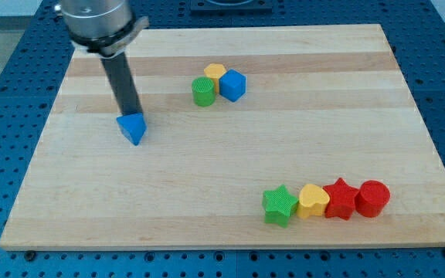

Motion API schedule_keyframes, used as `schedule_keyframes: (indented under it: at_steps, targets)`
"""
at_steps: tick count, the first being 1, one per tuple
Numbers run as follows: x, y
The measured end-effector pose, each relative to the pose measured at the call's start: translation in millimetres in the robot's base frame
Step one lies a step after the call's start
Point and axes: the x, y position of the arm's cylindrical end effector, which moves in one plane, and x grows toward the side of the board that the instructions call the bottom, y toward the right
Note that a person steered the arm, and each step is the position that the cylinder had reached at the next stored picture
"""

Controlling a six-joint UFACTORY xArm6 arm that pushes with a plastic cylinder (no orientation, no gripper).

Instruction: Move the blue triangle towards center

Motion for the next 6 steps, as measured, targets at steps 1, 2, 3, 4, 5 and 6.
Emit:
schedule_keyframes:
  at_steps: [1, 2, 3, 4, 5, 6]
  targets:
    - [30.3, -3.3]
    - [64.4, -0.2]
    - [98.0, 6.0]
    - [114.9, 20.6]
    - [112.1, 30.4]
    - [102.2, 35.4]
